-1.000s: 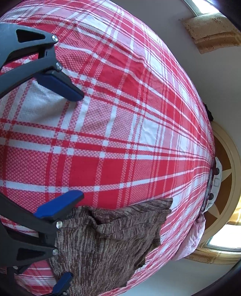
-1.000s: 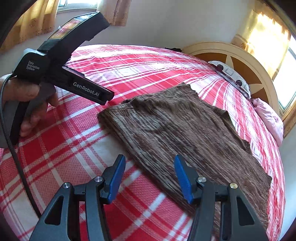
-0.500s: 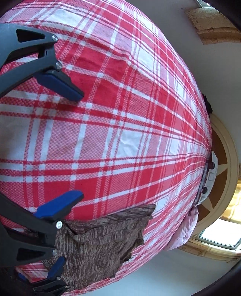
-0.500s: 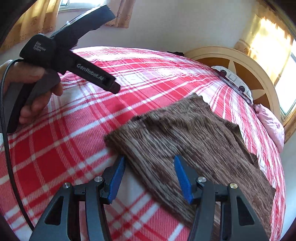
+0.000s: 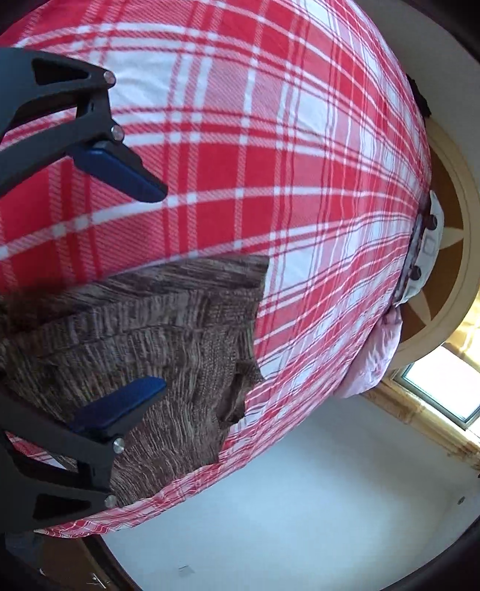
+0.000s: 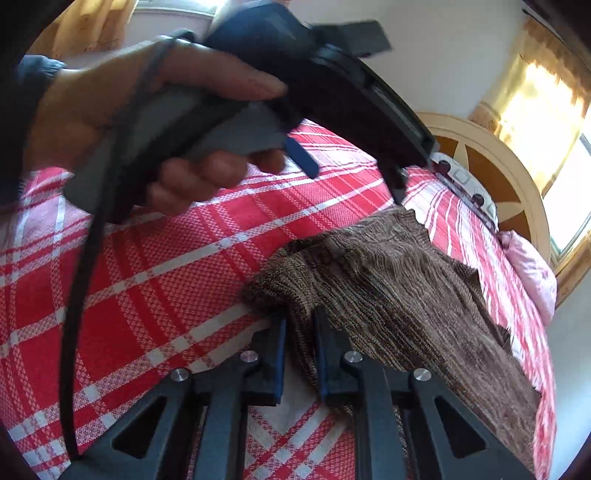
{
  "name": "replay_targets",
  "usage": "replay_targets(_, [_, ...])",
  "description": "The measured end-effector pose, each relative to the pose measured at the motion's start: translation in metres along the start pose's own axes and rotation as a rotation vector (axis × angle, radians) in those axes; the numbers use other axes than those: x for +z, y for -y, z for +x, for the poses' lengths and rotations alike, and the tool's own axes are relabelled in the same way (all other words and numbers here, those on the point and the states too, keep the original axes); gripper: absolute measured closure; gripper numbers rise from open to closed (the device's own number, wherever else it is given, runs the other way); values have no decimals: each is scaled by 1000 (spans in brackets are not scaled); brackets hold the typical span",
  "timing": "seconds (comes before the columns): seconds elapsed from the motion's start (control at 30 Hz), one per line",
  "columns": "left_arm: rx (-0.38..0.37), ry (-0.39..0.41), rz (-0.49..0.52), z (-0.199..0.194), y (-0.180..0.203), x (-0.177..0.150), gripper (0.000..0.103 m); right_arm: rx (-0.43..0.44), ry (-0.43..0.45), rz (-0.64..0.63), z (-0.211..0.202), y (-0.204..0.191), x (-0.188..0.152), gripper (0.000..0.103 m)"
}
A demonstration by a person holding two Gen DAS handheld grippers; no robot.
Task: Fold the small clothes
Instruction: 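Close both grippers on the side edge of the folded sweater, then lift the side edge with both grippers and fold it over the sweater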
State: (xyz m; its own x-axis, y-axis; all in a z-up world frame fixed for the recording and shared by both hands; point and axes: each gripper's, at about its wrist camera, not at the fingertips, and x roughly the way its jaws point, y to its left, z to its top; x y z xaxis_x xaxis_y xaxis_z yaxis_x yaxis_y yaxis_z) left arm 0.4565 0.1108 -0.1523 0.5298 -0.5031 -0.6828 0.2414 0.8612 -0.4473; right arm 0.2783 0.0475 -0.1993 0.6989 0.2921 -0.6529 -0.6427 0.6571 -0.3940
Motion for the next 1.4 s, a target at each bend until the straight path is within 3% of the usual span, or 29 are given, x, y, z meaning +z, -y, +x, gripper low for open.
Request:
replay_targets(0.1, [-7, -32, 4, 21, 3, 9, 24, 6, 3, 9, 0, 1, 0, 90])
replay_targets(0.23, [1, -46, 30, 33, 8, 12, 31, 9, 4, 32, 1, 4, -1, 90])
replay_targets(0.33, [19, -58, 24, 35, 6, 12, 49, 13, 4, 39, 1, 6, -2, 91])
replay_targets(0.37, [11, -53, 19, 34, 6, 12, 63, 13, 4, 40, 1, 5, -2, 91])
replay_targets(0.4, [-10, -57, 13, 34, 4, 12, 89, 13, 5, 42, 1, 5, -2, 92])
replay_targets(0.83, [-29, 12, -18, 10, 7, 3, 92, 86, 32, 133, -10, 36, -8, 95])
replay_targets(1.0, [-72, 36, -90, 3, 6, 7, 94, 115, 66, 209, -29, 55, -14, 95])
replay_targets(1.2, [-51, 53, -89, 0, 23, 11, 95, 132, 92, 300, -39, 78, -26, 95])
replay_targets(1.4, [-86, 105, -121, -8, 41, 21, 95, 141, 133, 386, -53, 102, -39, 95])
